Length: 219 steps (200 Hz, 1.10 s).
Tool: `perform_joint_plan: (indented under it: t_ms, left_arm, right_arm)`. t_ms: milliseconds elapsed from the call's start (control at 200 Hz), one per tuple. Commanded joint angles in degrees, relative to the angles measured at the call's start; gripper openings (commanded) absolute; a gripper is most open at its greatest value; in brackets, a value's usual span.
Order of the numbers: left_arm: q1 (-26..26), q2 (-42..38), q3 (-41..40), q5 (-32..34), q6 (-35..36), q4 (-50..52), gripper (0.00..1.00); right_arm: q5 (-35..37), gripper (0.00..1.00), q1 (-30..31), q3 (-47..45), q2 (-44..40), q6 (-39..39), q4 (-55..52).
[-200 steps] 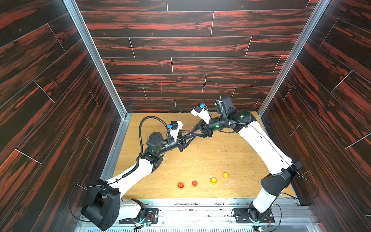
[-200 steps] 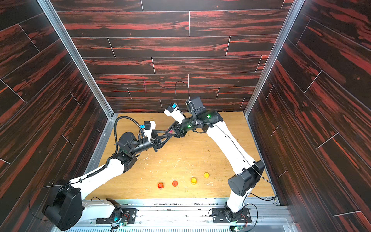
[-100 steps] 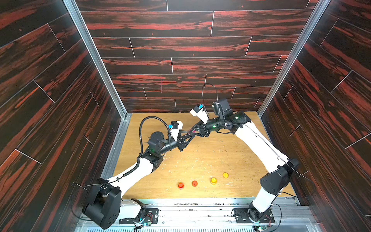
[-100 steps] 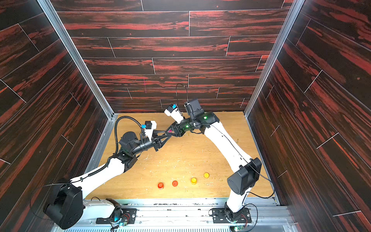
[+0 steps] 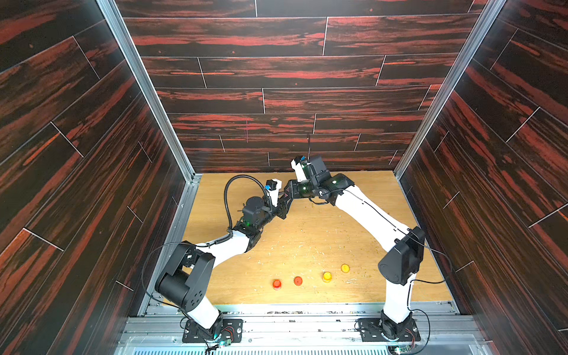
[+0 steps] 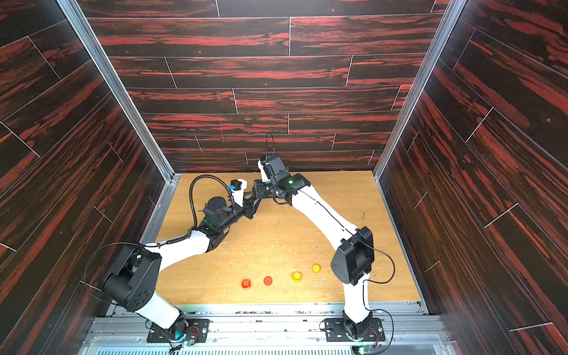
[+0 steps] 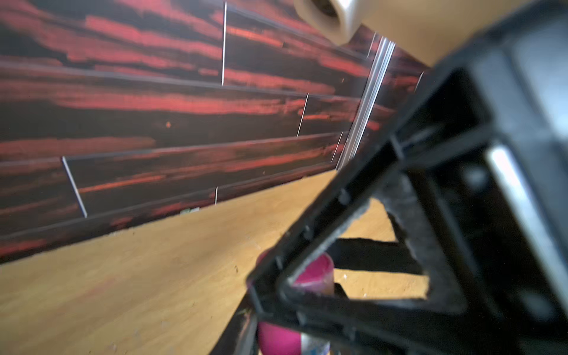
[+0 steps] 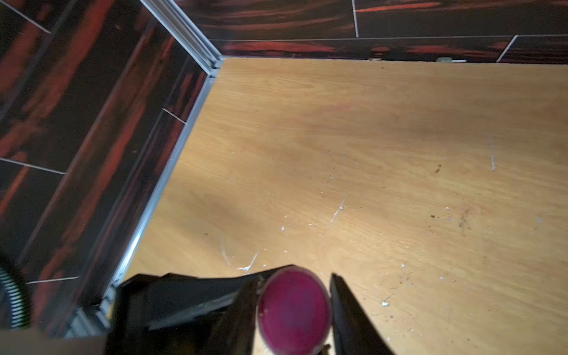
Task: Close the paint jar lid
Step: Screw the lid onto the paint jar.
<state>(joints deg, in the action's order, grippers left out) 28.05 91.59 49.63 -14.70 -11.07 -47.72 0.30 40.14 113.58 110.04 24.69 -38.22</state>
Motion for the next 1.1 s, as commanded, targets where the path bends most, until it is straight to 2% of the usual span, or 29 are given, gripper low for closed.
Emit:
perform_joint_plan:
  t_ms: [0,125,255,431,706,922,1092]
  left_arm:
    - [0.8,-6.2,-1.9,-3.8,-1.9,-9.8,0.08]
    - [-0.5,-9.9,-4.7,-9.0,-2.9,-7.8,0.08]
    - [-0.9,-13.8,-6.9,-10.9,-1.9,-4.1,0.08]
    - [-1.0,-16.4,-9.5,-9.6,0.2,-4.1,0.08]
    - [-0.4,-16.8,-9.6,-9.3,3.8,-2.8,0.07]
    - [1.2,-17.7,-9.6,-7.0,8.2,0.3,0.07]
    - [2.1,-18.0,-9.8,-5.8,10.3,1.0,0.07]
  right_arm:
    - [-10.0,0.51,1.5,0.7,-5.1,0.6,-5.1]
    - [-13.1,0.56,-1.9,2.7,-7.7,-2.1,-11.7]
    - [-15.2,0.61,-3.4,5.5,-9.7,-4.5,-16.6]
    - [-15.0,0.62,-3.7,11.4,-8.5,-6.1,-23.3]
    - [-19.6,0.62,-3.0,14.2,-6.3,-7.6,-25.7]
    - [-19.8,0.62,-1.9,16.7,-3.3,-7.8,-27.7]
    - [-19.8,0.62,-0.6,22.2,0.9,-8.8,-31.0]
